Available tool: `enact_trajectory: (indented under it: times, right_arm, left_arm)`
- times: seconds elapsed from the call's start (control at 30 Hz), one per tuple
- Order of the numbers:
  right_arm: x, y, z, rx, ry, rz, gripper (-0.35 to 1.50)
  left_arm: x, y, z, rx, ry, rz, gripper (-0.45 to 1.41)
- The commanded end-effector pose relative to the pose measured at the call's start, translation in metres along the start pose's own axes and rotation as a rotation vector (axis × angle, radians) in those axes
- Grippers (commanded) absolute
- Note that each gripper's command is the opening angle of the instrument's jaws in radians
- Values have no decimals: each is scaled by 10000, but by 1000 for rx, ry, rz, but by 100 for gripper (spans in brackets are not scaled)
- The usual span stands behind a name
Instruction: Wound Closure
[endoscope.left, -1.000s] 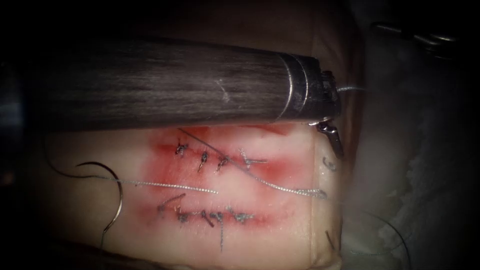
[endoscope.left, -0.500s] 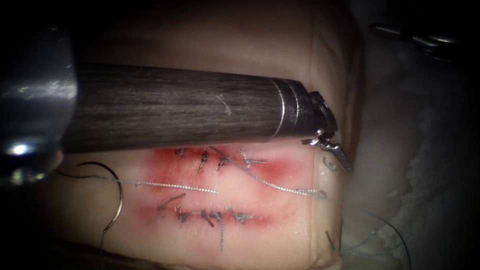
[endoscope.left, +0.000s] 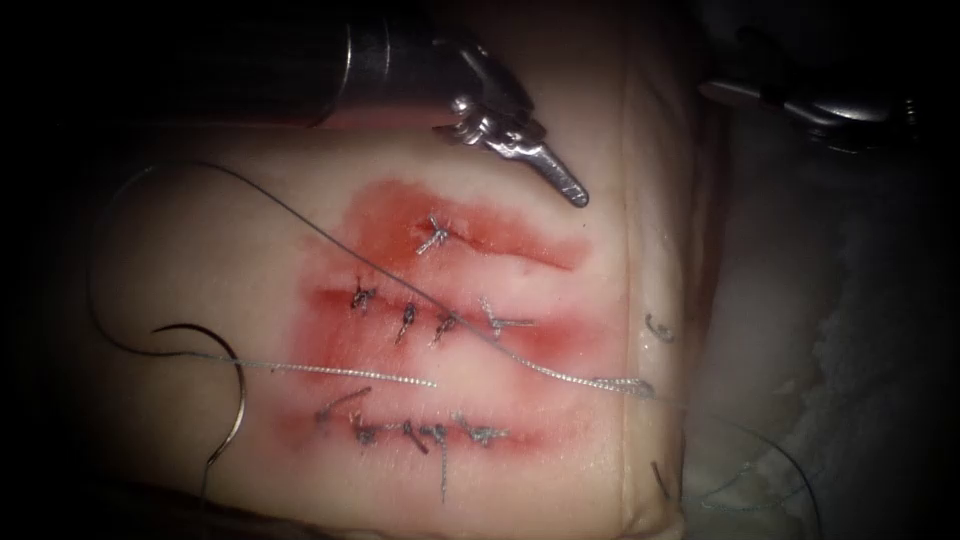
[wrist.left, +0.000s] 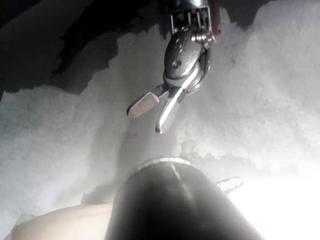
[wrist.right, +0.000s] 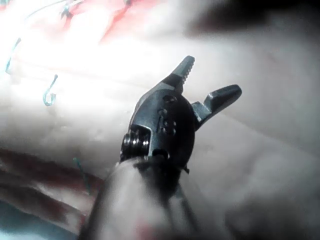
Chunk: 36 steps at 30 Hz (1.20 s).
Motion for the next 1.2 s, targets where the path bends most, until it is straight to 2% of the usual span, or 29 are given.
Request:
enact_trajectory:
  times: [0.03,0.13,0.2,0.23,0.27,0.3,0.37,0.4,0.43,0.47,0.5,0.53,0.57,0.63,0.67,0.73,0.77,0.8,0.87,0.93,0.97,1.0,1.1,1.13,1.2]
  right_arm:
    - [4,16,11,-25,-9,4,128]
    - [7,29,14,-32,-12,11,128]
    - [6,34,16,-31,-12,23,128]
    - [6,37,18,-30,-12,28,128]
    - [7,42,20,-32,-13,27,128]
    - [7,44,21,-35,-13,26,128]
    - [7,48,22,-37,-14,26,128]
    - [7,48,22,-37,-14,26,128]
    - [7,52,24,-40,-15,31,128]
    - [7,55,25,-40,-15,30,128]
    - [8,60,26,-43,-16,34,126]
    - [9,62,27,-47,-17,38,126]
    - [11,66,28,-54,-19,36,126]
    - [11,68,29,-57,-19,36,126]
    - [12,70,30,-56,-20,35,126]
    - [12,71,30,-57,-20,40,126]
    - [12,71,30,-57,-20,40,126]
    - [12,72,30,-57,-20,40,126]
    - [12,72,31,-57,-20,40,126]
    - [13,73,31,-57,-20,45,126]
    - [14,74,31,-57,-21,44,126]
    - [14,74,31,-57,-21,44,126]
    - [16,75,32,-58,-22,48,126]
    - [17,75,32,-58,-22,47,126]
    - [17,76,32,-58,-22,47,126]
  left_arm:
    - [4,5,-2,0,17,-11,120]
    - [61,7,-32,-27,39,-76,130]
    - [91,6,-53,-84,41,-128,125]
    - [117,6,-69,-168,33,-283,109]
    - [142,4,-76,-238,49,-400,86]
    - [153,3,-78,-273,60,-440,79]
    - [173,-2,-79,-326,49,-629,62]
    - [173,-2,-79,-326,49,-629,62]
    - [192,-9,-85,-339,31,-754,44]
    - [199,-12,-88,-341,25,-799,30]
    - [214,-18,-100,-304,24,-842,15]
    - [220,-20,-105,-276,25,-849,14]
    - [240,-22,-114,-187,41,-793,46]
    - [248,-21,-116,-155,48,-757,51]
    - [263,-19,-118,-112,50,-711,67]
    - [276,-18,-116,-106,37,-708,83]
    - [276,-18,-116,-106,37,-708,83]
    - [289,-18,-112,-111,31,-689,109]
    - [296,-20,-111,-132,76,-718,76]
    - [295,-18,-111,-147,104,-714,76]
    - [293,-12,-111,-129,151,-499,83]
    - [293,-12,-111,-129,151,-499,83]
    - [290,-5,-110,-98,191,-250,78]
    - [284,-2,-109,-115,207,-166,73]
    - [277,0,-105,-174,235,42,76]
